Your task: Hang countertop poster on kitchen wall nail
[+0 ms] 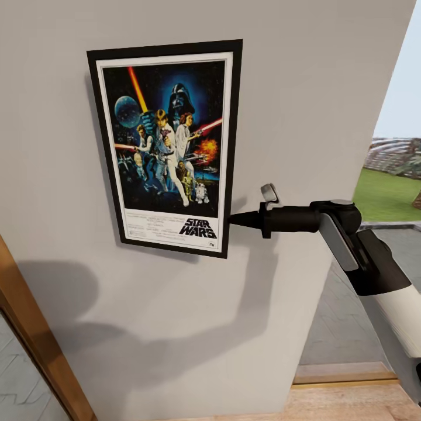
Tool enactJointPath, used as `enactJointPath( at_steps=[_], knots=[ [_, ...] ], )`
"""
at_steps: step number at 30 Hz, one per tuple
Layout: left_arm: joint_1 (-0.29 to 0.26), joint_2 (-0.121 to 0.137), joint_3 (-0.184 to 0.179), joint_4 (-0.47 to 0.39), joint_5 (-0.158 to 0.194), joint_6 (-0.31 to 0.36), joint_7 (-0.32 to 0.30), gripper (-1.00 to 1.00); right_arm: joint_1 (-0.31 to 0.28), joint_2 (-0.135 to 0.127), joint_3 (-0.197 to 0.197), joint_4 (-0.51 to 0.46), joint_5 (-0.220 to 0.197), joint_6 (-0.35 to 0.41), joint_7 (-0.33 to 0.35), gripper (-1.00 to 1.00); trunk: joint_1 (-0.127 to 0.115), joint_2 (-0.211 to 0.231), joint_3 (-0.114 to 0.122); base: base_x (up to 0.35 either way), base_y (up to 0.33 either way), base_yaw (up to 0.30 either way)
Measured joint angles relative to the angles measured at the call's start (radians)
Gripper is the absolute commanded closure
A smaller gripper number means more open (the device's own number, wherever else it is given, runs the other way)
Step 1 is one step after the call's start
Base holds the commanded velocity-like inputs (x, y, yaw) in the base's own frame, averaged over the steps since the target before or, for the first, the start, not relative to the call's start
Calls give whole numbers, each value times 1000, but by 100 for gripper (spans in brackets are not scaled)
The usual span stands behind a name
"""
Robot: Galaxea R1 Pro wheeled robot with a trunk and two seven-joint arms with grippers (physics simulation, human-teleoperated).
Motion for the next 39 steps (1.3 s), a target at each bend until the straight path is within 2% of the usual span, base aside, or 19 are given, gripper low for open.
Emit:
enactJointPath(
  at_steps=[39],
  knots=[
    [0,0,0,0,0,1,1,-100,-3,0,0,-2,-2,0,1,100,0,0,0,2,21,0]
  ],
)
